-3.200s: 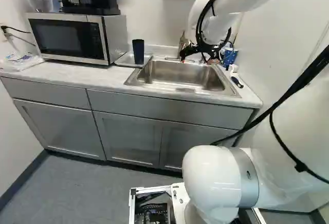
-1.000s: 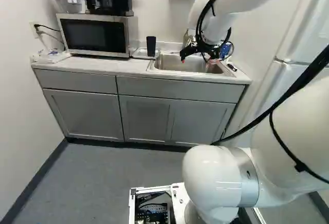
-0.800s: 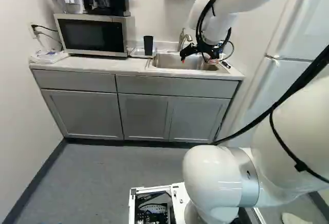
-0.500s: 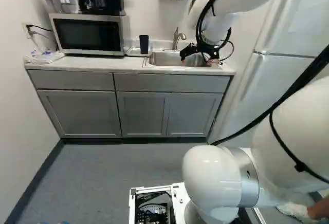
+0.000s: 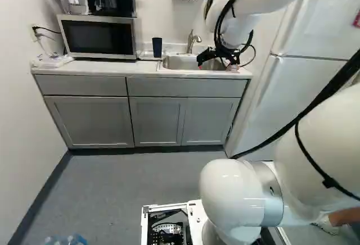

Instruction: Rinse the cup and place it in the tray

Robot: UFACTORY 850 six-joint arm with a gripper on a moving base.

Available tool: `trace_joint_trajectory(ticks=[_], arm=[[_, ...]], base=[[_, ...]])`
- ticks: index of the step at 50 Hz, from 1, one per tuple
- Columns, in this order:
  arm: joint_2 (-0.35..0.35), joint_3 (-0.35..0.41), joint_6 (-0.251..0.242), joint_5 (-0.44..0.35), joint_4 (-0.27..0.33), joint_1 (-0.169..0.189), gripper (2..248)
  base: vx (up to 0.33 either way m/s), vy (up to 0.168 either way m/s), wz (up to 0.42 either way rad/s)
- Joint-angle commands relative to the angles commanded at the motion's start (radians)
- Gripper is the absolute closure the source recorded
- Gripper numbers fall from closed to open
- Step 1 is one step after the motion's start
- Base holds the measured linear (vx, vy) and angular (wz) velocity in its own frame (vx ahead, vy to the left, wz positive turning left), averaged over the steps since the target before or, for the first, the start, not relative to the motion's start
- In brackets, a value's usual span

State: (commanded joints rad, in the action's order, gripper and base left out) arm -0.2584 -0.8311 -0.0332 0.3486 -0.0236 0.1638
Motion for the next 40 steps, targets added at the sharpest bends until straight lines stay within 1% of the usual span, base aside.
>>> trace_joint_trajectory(ticks=[40], arm=[[0.000, 0.000, 0.000, 0.000, 0.000, 0.000, 3]], base=[[0.001, 0.000, 0.000]])
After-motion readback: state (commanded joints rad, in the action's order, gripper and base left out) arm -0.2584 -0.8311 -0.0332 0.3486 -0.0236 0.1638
